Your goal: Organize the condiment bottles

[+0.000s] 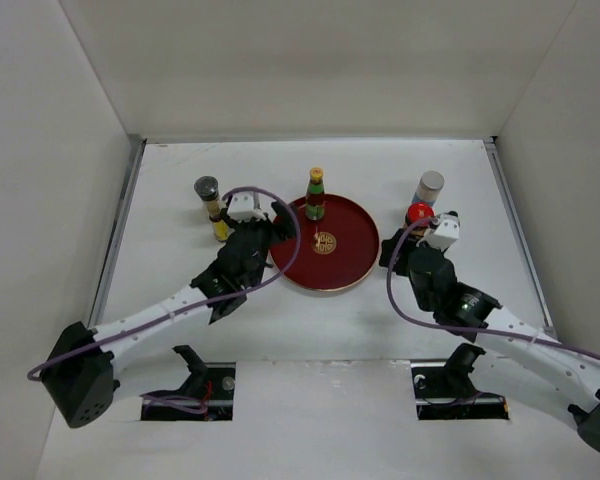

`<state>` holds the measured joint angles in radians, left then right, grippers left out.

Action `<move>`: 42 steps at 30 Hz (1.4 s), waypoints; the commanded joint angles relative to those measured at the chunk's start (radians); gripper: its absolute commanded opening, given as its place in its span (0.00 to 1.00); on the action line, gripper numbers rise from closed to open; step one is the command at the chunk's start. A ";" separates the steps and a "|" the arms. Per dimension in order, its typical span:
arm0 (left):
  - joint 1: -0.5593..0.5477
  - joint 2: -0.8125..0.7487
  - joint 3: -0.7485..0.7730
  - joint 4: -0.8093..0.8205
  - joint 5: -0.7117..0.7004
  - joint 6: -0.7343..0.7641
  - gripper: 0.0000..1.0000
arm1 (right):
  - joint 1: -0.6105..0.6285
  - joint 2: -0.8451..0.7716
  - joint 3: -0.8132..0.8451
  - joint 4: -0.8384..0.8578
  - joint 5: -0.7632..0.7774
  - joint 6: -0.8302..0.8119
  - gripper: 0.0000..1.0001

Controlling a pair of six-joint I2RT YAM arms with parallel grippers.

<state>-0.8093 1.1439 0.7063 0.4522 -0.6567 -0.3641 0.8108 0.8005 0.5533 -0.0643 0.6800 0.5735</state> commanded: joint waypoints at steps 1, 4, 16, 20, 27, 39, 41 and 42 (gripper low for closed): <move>-0.012 -0.108 -0.141 -0.007 0.022 -0.114 0.83 | -0.034 0.015 0.037 -0.228 0.147 0.071 0.78; -0.030 -0.191 -0.249 0.005 0.057 -0.176 0.83 | -0.077 0.055 0.053 -0.296 0.138 0.080 0.90; -0.110 -0.225 -0.455 0.223 0.075 -0.214 0.86 | -0.190 0.203 0.122 -0.175 -0.100 -0.011 0.92; -0.109 -0.170 -0.461 0.292 0.083 -0.205 0.86 | -0.232 0.270 0.146 -0.154 -0.137 -0.024 0.90; -0.136 -0.108 -0.446 0.393 0.085 -0.207 0.86 | -0.285 0.374 0.188 -0.138 -0.154 -0.050 0.79; -0.132 -0.125 -0.472 0.414 0.078 -0.203 0.85 | -0.238 0.344 0.177 -0.057 -0.067 -0.054 0.39; -0.116 -0.142 -0.476 0.408 0.085 -0.203 0.85 | -0.201 0.313 0.206 -0.074 -0.037 -0.060 0.39; -0.109 -0.148 -0.481 0.408 0.088 -0.202 0.85 | -0.184 0.306 0.226 -0.086 -0.036 -0.060 0.39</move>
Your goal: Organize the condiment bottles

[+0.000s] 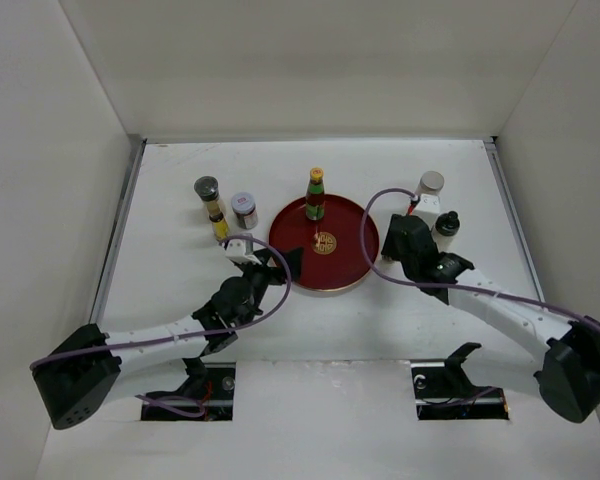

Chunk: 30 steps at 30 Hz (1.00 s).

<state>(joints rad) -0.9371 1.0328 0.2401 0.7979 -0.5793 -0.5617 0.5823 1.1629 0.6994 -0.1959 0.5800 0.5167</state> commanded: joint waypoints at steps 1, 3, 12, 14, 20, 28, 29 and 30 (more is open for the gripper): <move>0.030 -0.039 -0.019 0.067 0.010 -0.004 0.85 | 0.059 -0.057 0.103 0.038 0.060 -0.003 0.39; 0.051 -0.037 -0.024 0.069 0.013 -0.007 0.85 | 0.083 -0.036 0.150 0.029 0.052 -0.003 0.39; 0.082 0.050 -0.013 0.083 0.021 -0.004 0.85 | 0.113 0.275 0.420 0.153 0.000 -0.081 0.39; 0.094 0.041 -0.018 0.084 0.027 -0.003 0.85 | 0.101 0.369 0.491 0.167 -0.017 -0.107 0.39; 0.151 0.041 -0.033 0.084 0.053 0.000 0.85 | 0.037 0.556 0.594 0.225 -0.072 -0.135 0.38; 0.159 0.065 -0.025 0.084 0.078 0.003 0.85 | -0.012 0.675 0.650 0.248 -0.135 -0.138 0.39; 0.159 0.070 -0.025 0.084 0.078 0.005 0.85 | -0.014 0.684 0.652 0.250 -0.140 -0.136 0.40; 0.160 0.076 -0.022 0.084 0.079 0.006 0.85 | -0.014 0.690 0.652 0.253 -0.146 -0.135 0.40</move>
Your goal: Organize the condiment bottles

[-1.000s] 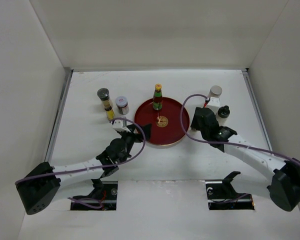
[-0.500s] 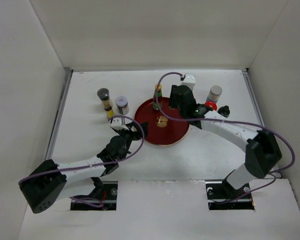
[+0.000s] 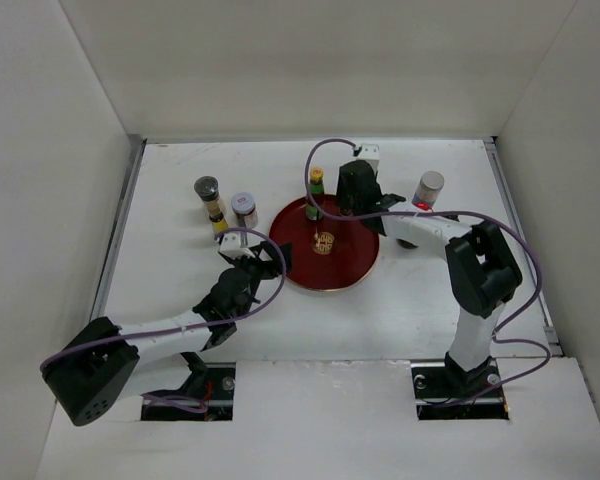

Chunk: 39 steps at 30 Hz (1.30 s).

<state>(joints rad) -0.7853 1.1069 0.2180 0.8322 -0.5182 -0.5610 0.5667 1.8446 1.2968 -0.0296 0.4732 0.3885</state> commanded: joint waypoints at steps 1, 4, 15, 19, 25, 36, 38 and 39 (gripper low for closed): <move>0.008 0.007 0.001 0.050 0.018 0.007 0.84 | 0.002 0.011 0.052 0.089 -0.044 -0.004 0.40; 0.008 0.013 0.004 0.050 0.018 0.009 0.84 | 0.002 0.008 0.033 0.102 -0.057 -0.002 0.42; 0.008 0.019 0.009 0.044 0.018 0.009 0.84 | 0.002 -0.097 -0.025 0.066 -0.064 0.000 0.76; 0.008 0.010 0.003 0.041 0.018 0.009 0.84 | 0.002 -0.264 -0.129 0.030 -0.030 0.001 0.78; 0.013 -0.005 -0.006 0.039 0.018 0.009 0.85 | -0.087 -0.556 -0.319 -0.027 0.062 0.015 0.78; 0.018 -0.024 -0.020 0.038 0.018 0.007 0.85 | -0.212 -0.571 -0.349 -0.176 0.090 0.007 0.92; 0.019 -0.024 -0.020 0.038 0.018 0.007 0.85 | -0.225 -0.556 -0.346 -0.170 0.074 0.006 0.92; 0.019 -0.024 -0.020 0.036 0.018 0.007 0.85 | -0.227 -0.547 -0.343 -0.170 0.070 0.004 0.92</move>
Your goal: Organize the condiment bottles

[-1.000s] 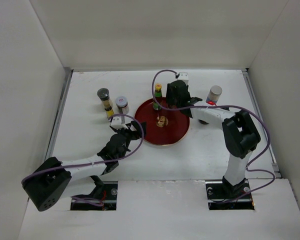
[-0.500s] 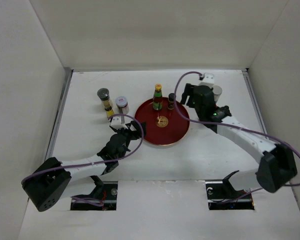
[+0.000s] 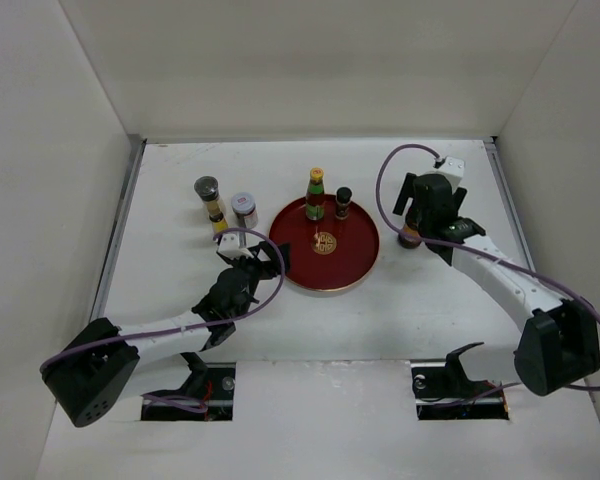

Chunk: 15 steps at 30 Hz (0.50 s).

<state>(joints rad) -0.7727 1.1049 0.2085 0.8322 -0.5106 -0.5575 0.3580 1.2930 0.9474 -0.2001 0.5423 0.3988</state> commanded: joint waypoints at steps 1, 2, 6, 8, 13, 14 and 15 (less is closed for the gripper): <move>0.006 -0.022 -0.011 0.035 0.011 0.004 0.85 | -0.020 0.015 0.008 0.002 -0.001 -0.006 0.93; 0.006 -0.019 -0.011 0.033 0.011 0.002 0.85 | -0.021 0.025 0.010 0.002 -0.001 -0.008 0.93; 0.006 -0.002 -0.006 0.033 0.011 0.002 0.85 | -0.038 0.055 0.002 0.014 -0.002 -0.008 0.95; 0.005 0.000 -0.004 0.033 0.011 0.001 0.85 | -0.041 0.071 0.001 0.016 -0.013 -0.008 0.95; 0.005 0.006 -0.003 0.033 0.011 -0.001 0.85 | -0.040 0.111 0.011 0.031 -0.054 -0.006 0.91; 0.005 0.006 -0.001 0.033 0.011 -0.001 0.85 | -0.040 0.118 0.014 0.034 -0.059 -0.006 0.89; 0.005 0.004 -0.001 0.033 0.011 -0.001 0.85 | -0.040 0.127 0.016 0.034 -0.059 -0.005 0.87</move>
<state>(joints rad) -0.7727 1.1091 0.2085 0.8307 -0.5106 -0.5575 0.3214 1.4063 0.9474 -0.2005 0.5076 0.3950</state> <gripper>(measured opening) 0.851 0.878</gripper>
